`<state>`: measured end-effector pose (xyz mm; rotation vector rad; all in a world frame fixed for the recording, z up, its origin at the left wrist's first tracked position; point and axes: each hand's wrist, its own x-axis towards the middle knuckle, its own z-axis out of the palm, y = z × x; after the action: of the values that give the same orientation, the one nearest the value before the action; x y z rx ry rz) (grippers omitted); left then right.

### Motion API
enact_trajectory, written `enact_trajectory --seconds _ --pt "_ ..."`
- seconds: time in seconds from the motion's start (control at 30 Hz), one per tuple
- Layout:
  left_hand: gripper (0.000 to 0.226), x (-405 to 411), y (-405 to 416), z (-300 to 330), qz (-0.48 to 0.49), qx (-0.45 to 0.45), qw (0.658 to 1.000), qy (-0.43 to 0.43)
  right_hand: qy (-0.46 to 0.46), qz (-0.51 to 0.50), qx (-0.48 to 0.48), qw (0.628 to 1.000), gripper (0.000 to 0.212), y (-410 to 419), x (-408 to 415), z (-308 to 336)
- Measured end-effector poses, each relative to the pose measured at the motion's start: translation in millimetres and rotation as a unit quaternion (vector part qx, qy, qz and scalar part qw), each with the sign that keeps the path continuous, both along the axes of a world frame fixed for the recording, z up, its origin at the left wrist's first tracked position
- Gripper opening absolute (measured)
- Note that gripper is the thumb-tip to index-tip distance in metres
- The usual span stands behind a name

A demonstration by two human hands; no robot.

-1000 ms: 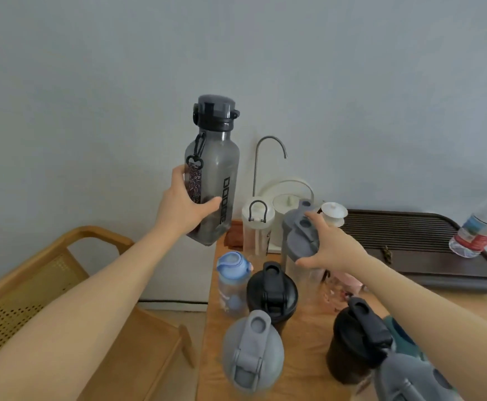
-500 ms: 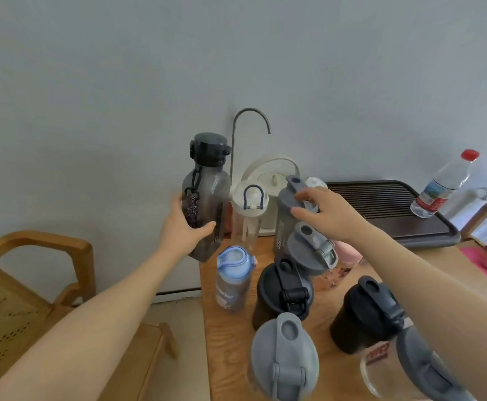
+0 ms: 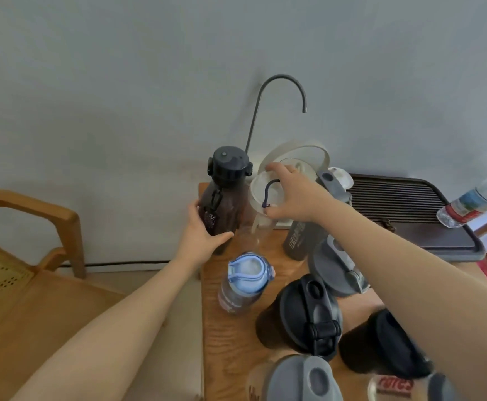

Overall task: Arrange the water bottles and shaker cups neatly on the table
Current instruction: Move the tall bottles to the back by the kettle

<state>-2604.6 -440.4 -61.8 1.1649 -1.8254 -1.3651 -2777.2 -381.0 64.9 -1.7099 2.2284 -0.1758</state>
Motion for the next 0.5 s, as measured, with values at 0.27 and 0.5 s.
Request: enact_trajectory --seconds 0.27,0.5 --pt "0.089 0.4 -15.5 11.1 -0.025 0.037 0.999 -0.014 0.096 0.074 0.026 0.992 0.089 5.2 0.3 6.4" --pt "0.129 -3.3 -22.9 54.4 -0.155 -0.079 0.985 -0.003 0.105 -0.058 -0.065 0.991 0.078 18.4 -22.0 18.7"
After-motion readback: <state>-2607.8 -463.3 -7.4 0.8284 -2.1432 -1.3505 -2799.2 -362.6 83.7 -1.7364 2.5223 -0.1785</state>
